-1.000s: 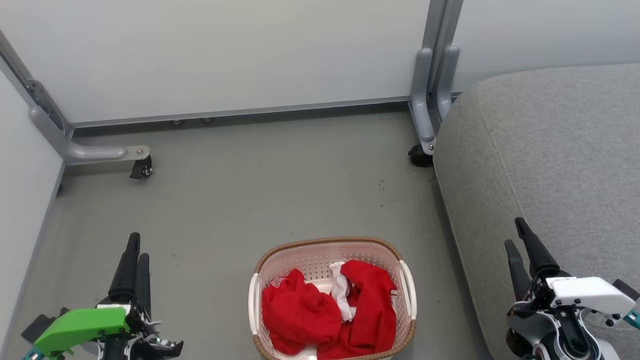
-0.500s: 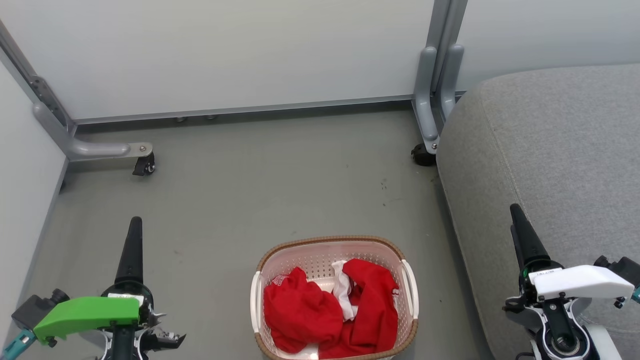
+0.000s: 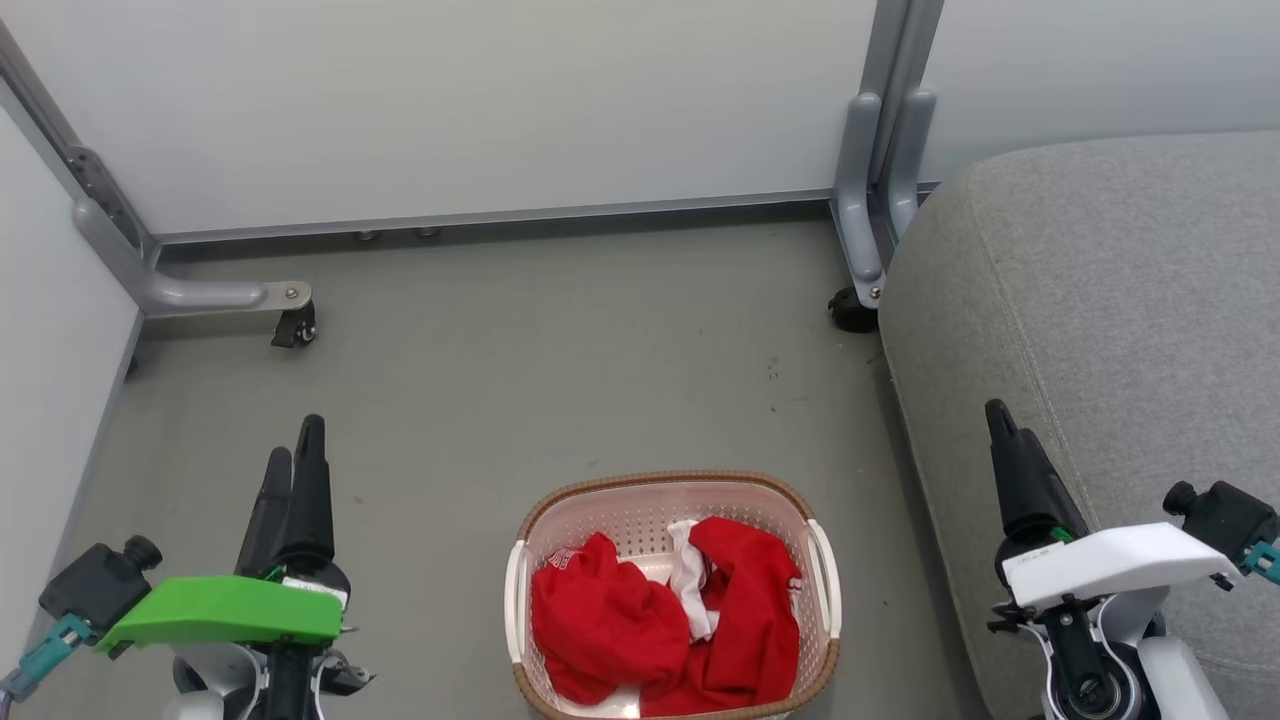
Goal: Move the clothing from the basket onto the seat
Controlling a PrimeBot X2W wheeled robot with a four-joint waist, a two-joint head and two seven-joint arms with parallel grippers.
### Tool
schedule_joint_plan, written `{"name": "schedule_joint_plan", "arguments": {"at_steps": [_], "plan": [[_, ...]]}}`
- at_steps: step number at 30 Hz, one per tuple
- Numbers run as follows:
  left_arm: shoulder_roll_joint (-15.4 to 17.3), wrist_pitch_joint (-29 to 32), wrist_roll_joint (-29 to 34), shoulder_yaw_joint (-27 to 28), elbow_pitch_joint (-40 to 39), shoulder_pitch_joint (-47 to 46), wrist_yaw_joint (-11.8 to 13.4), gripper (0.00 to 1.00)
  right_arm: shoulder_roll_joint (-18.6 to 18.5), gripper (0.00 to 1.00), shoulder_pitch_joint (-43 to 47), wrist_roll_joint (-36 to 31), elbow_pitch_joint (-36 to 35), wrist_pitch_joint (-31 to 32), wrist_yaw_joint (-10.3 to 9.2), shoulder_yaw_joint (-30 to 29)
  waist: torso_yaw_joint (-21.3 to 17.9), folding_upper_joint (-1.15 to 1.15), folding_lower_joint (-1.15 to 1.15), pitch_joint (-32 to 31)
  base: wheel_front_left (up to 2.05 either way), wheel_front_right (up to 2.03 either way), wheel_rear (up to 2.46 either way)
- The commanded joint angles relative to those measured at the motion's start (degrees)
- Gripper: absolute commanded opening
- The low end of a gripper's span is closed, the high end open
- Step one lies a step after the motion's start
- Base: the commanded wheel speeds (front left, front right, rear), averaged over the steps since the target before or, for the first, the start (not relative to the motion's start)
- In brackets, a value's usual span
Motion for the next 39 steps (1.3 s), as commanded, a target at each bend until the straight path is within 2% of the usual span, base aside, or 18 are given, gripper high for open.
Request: {"name": "schedule_joint_plan", "arguments": {"at_steps": [1, 3, 4, 6, 7, 21, 39], "plan": [[0.80, -0.56, 2.63, -0.34, -0.94, -0.82, -0.14, 1.00, -0.41, 1.00, -0.34, -2.66, -1.16, -0.72, 0.03, 0.36, 0.02, 0.00, 0.00, 0.01, 0.00, 0.00, 0.00], [0.83, -1.00, 5.22, -0.60, -0.94, -0.61, -0.14, 1.00, -0.43, 1.00, -0.16, -5.29, -1.34, -1.16, 0.03, 0.65, 0.07, 0.00, 0.00, 0.02, 0.00, 0.00, 0.00], [0.94, -1.79, 9.67, -1.05, -0.65, -0.31, -0.15, 1.00, -0.44, 1.00, -0.03, -9.64, -1.84, -1.91, 0.03, 1.04, 0.13, 0.00, 0.00, 0.13, 0.00, 0.00, 0.00], [0.94, -1.79, 9.67, -1.05, -0.65, -0.31, -0.15, 1.00, -0.44, 1.00, -0.03, -9.64, -1.84, -1.91, 0.03, 1.04, 0.13, 0.00, 0.00, 0.13, 0.00, 0.00, 0.00], [0.94, -2.48, 13.16, -1.49, -0.41, -0.10, -0.16, 1.00, -0.43, 1.00, 0.12, -13.20, -2.17, -2.61, 0.03, 1.31, 0.16, 0.00, 0.00, 0.22, 0.00, 0.00, 0.00], [1.13, -4.62, 23.39, -3.05, 0.55, 0.35, -0.19, 1.00, -0.33, 1.00, 0.80, -24.44, -2.51, -4.78, 0.03, 1.50, 0.46, 0.00, 0.00, 0.16, 0.00, 0.00, 0.00], [1.11, -7.35, 34.58, -3.85, 2.52, 1.07, 0.40, 1.00, -0.36, 1.00, 1.99, -35.08, -1.59, -7.52, 0.04, 2.30, 0.76, 0.00, 0.00, 0.25, 0.00, 0.00, 0.00]]}}
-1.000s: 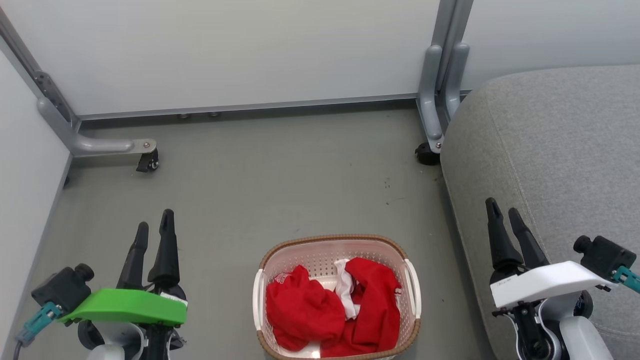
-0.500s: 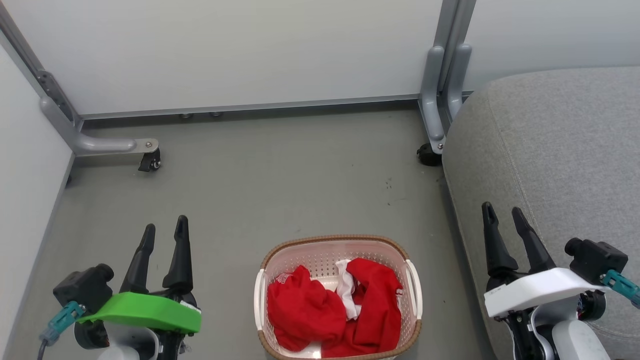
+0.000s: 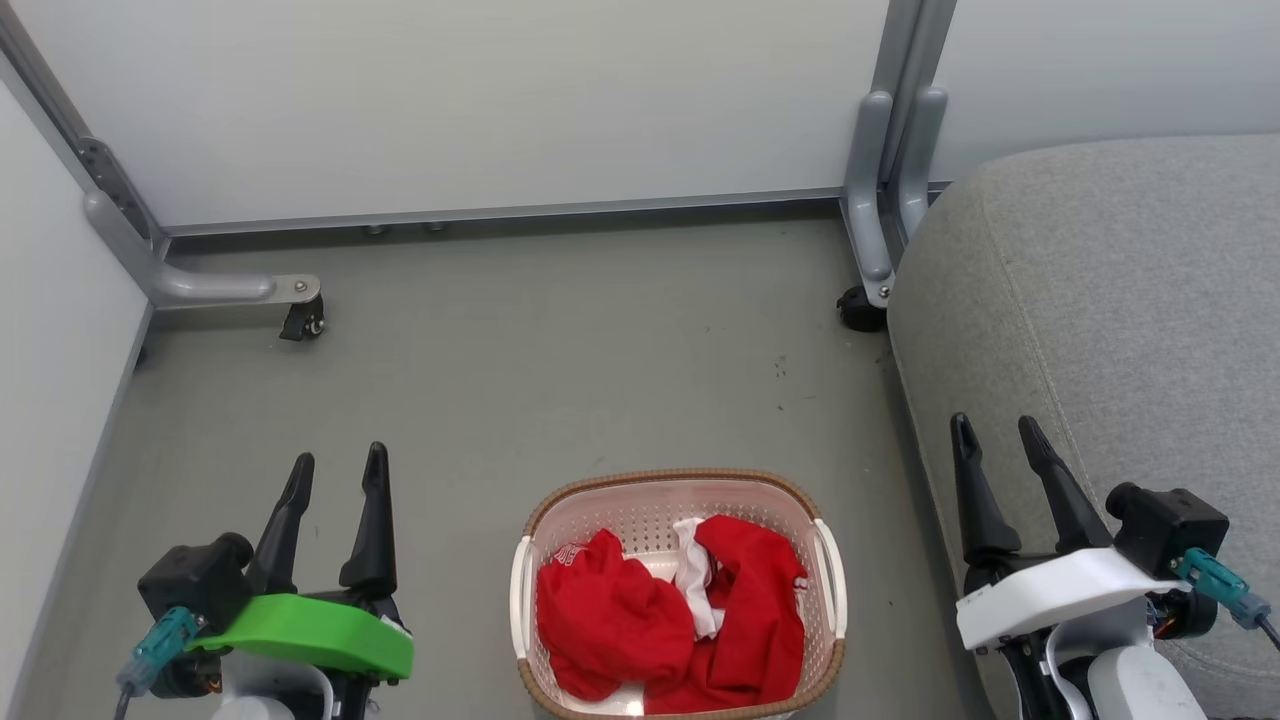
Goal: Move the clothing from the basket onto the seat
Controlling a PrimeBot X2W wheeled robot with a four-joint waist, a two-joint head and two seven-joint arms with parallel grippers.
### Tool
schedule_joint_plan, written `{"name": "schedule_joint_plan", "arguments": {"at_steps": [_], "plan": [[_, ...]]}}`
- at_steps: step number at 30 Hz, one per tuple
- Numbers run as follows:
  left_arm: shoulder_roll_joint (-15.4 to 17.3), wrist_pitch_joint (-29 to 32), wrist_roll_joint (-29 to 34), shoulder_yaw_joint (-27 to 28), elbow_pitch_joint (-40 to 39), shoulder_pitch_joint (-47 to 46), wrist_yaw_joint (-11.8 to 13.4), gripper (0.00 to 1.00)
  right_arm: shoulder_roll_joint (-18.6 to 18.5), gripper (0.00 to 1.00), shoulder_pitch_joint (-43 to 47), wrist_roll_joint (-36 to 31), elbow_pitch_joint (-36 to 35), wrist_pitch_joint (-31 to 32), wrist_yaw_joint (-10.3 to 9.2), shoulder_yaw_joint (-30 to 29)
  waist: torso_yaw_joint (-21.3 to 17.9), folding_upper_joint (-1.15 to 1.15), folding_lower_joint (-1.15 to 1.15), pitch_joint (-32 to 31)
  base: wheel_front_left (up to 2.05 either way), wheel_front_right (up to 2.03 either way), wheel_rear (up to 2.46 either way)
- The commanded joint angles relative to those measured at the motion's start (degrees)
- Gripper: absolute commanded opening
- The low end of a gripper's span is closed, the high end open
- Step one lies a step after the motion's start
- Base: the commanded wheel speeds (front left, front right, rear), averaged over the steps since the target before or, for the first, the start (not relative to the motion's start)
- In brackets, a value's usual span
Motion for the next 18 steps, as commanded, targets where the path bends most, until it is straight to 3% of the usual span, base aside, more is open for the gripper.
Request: {"name": "schedule_joint_plan", "arguments": {"at_steps": [1, 18], "plan": [[0.56, -0.55, 1.80, -0.18, -0.18, 0.41, 0.15, 1.00, -0.33, 1.00, 0.51, -1.70, -0.22, -0.67, 0.03, 0.08, 0.04, 0.00, 0.00, 0.02, 0.00, 0.00, 0.00], [0.09, -2.68, 10.05, -0.36, 1.94, 0.78, 0.04, 1.00, -0.38, 1.00, 1.03, -9.45, 0.33, -2.82, 0.03, 0.26, 0.24, 0.00, 0.00, 0.21, 0.00, 0.00, 0.00]]}}
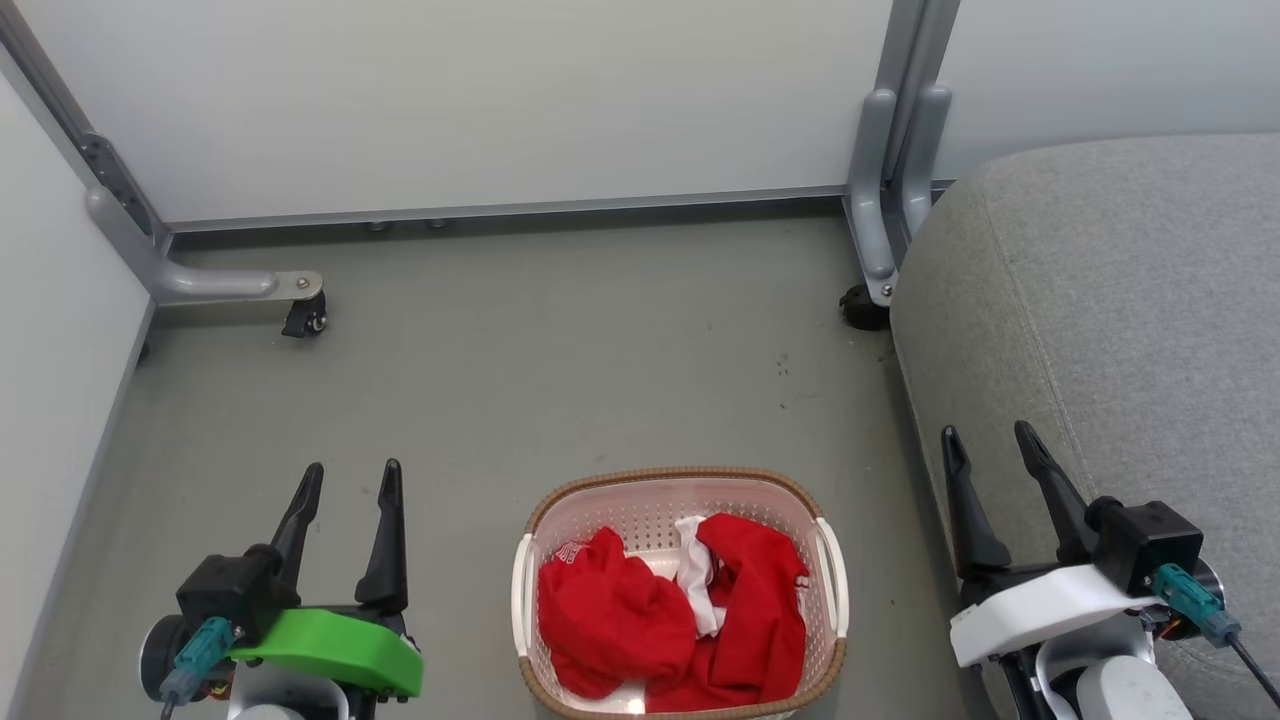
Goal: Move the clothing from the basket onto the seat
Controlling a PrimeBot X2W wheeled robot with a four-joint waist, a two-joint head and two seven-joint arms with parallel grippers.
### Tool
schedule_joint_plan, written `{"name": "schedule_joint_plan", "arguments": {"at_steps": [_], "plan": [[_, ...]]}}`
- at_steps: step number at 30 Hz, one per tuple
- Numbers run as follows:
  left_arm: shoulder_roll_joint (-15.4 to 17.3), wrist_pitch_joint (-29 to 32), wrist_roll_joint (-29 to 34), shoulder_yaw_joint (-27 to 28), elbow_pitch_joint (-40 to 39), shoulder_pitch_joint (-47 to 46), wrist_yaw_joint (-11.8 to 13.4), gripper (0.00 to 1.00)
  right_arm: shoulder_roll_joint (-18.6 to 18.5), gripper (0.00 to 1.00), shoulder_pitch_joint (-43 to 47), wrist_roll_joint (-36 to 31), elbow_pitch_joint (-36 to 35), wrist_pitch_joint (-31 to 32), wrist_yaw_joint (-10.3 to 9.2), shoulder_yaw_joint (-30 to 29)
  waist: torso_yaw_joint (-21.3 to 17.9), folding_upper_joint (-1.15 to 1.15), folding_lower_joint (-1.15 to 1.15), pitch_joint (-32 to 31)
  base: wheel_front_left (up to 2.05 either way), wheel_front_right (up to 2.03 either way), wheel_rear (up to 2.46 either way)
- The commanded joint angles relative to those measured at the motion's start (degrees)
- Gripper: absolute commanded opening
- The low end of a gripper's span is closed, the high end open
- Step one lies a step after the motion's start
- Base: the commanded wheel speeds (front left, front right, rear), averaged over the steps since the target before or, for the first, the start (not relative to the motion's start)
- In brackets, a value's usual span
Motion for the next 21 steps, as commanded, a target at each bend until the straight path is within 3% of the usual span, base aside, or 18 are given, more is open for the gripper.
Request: {"name": "schedule_joint_plan", "arguments": {"at_steps": [1, 21], "plan": [[0.17, -0.41, 1.41, -0.05, -0.15, 0.51, 0.03, 1.00, -0.34, 1.00, 0.30, -1.44, -0.29, -0.55, 0.01, 0.14, 0.05, 0.00, 0.00, 0.02, 0.00, 0.00, 0.00], [-0.67, -2.63, 8.23, 0.23, 1.03, 0.91, -0.37, 1.00, -0.35, 1.00, 1.00, -6.64, -0.06, -2.50, 0.02, -0.01, 0.25, 0.00, 0.00, 0.40, 0.00, 0.00, 0.00]]}}
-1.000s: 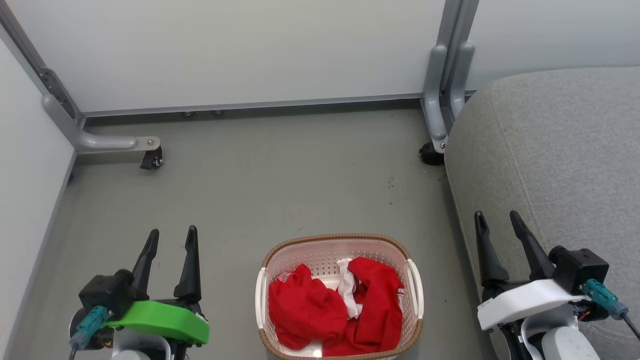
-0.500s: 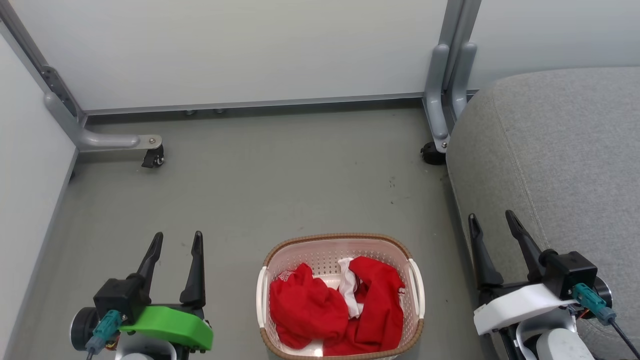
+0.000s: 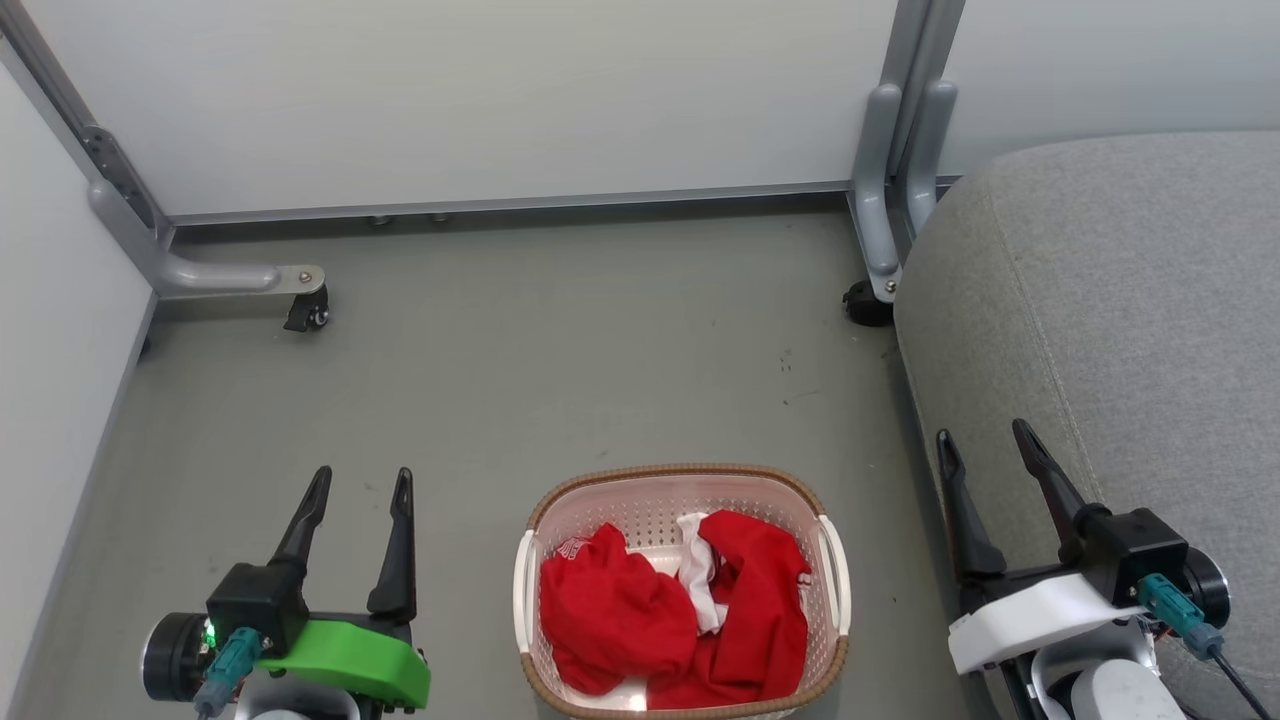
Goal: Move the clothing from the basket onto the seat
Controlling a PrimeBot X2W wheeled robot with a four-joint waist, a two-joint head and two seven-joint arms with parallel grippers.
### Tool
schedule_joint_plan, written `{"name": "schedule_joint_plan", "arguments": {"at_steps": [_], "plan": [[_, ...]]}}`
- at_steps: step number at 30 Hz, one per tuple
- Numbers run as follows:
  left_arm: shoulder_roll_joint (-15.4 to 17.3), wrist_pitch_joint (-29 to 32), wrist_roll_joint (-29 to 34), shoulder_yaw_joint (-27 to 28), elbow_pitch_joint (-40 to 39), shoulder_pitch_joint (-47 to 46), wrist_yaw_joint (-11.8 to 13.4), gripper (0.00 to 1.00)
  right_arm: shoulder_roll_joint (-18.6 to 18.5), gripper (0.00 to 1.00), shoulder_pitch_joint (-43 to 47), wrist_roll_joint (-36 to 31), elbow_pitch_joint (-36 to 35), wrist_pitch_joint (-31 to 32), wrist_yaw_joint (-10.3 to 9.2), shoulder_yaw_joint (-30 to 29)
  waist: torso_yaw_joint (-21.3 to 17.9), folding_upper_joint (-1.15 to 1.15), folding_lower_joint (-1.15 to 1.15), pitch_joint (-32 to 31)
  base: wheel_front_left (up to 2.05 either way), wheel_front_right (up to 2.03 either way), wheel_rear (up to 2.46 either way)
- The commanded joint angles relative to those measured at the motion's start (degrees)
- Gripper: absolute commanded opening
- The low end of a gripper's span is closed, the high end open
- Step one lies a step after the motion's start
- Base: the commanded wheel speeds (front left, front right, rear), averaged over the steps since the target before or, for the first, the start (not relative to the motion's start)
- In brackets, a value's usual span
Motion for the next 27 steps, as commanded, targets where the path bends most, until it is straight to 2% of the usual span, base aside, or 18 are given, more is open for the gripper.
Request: {"name": "schedule_joint_plan", "arguments": {"at_steps": [1, 10, 27], "plan": [[-0.13, -0.48, 1.18, 0.05, 0.21, 0.58, -0.19, 1.00, -0.27, 1.00, 0.80, -0.68, 0.00, -0.48, 0.02, -0.14, -0.04, 0.00, 0.00, -0.04, 0.00, 0.00, 0.00], [-0.46, -1.42, 4.50, 0.27, 0.78, 0.63, -0.27, 1.00, -0.29, 1.00, 0.88, -3.31, 0.05, -0.90, 0.02, 0.12, -0.10, 0.00, 0.00, -0.01, 0.00, 0.00, 0.00], [-0.83, -1.28, 3.76, 0.96, 1.33, 0.06, -0.33, 1.00, -0.28, 1.00, 0.01, -1.17, 0.79, -0.12, 0.01, -0.02, -0.55, 0.00, 0.00, 0.72, 0.00, 0.00, 0.00]]}}
